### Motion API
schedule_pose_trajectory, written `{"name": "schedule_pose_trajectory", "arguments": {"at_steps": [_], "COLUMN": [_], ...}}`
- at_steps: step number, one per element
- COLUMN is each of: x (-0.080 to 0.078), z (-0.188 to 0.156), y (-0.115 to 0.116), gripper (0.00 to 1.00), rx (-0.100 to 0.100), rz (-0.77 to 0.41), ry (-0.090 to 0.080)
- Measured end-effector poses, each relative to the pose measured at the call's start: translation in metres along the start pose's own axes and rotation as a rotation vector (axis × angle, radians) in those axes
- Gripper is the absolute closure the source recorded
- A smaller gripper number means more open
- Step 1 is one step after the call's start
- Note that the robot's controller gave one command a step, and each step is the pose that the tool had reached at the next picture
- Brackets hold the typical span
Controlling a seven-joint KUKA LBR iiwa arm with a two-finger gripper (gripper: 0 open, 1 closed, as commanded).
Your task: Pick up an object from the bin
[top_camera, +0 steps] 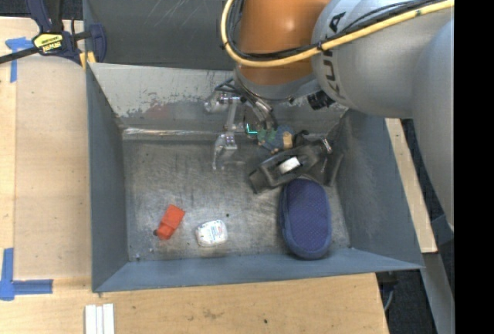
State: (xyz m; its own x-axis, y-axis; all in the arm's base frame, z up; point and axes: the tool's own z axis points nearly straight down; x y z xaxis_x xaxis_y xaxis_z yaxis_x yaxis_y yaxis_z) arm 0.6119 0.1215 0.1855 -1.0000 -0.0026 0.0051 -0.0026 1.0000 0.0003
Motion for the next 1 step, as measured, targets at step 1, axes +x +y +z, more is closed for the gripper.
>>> {"name": "schedule_pose_trajectory", "arguments": {"at_steps": [1], "x": [0.1132], "z": [0.0849], "y": [0.0587], "gripper": [0.00], "rx": [0.000], "rz": [-0.120], "ry": [0.004]}}
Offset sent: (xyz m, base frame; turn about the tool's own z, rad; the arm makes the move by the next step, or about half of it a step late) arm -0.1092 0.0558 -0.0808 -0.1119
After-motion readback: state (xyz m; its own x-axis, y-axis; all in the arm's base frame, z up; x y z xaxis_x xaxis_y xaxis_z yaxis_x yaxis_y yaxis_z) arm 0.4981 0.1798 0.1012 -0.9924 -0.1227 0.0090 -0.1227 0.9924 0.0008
